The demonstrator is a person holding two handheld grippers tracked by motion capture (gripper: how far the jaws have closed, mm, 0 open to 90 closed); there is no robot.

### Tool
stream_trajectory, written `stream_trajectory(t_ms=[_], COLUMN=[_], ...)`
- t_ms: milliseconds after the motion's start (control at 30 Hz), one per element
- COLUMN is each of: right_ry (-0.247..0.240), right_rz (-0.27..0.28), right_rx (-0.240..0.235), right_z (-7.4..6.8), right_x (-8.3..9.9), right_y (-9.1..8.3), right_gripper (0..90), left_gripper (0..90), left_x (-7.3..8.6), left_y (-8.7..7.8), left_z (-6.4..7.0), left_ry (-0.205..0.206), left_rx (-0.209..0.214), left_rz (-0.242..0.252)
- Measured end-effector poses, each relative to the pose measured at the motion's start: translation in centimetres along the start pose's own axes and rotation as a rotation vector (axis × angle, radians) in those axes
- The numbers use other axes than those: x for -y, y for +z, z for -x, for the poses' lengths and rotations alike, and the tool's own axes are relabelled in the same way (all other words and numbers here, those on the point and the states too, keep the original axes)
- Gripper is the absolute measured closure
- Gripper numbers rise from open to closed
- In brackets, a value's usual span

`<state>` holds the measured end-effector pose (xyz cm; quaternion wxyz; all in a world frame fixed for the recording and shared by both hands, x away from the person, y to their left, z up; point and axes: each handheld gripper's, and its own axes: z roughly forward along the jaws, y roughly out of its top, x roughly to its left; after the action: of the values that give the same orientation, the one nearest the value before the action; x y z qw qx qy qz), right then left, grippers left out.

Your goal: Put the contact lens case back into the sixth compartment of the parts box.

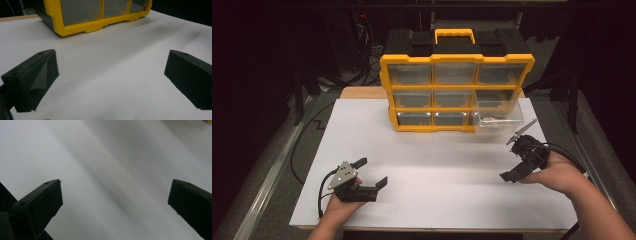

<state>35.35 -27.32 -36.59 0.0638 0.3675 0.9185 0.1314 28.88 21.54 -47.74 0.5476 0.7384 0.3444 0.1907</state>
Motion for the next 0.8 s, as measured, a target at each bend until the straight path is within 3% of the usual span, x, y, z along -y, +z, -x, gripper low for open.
stream_trajectory(t_ms=[267, 567, 667, 733, 800], right_ry=[0.010, 0.010, -0.003, 0.018, 0.014], right_rz=[-0.039, -0.036, -0.024, -0.010, 0.034], right_rx=[0.016, 0.034, 0.045, 0.053, 0.056], right_z=[-0.1, -1.0, -1.2, -1.4, -1.5], right_x=[0.6, 0.6, 0.7, 0.8, 1.1], right_y=[3.5, 6.5, 7.2, 7.6, 7.8], right_gripper=[0.1, 0.1, 0.1, 0.1, 0.1], left_gripper=[0.4, 0.4, 0.3, 0.3, 0.3], left_x=[0.0, -0.1, -0.1, -0.1, -0.1], left_y=[-0.1, -0.1, -0.2, -0.2, -0.2], left_z=[0.0, 0.0, -0.1, -0.2, -0.2], left_ry=[0.004, 0.003, 0.001, -0.003, -0.006], left_rx=[-0.001, -0.005, -0.006, -0.009, -0.007], left_rz=[0.003, 0.005, 0.007, 0.007, 0.002])
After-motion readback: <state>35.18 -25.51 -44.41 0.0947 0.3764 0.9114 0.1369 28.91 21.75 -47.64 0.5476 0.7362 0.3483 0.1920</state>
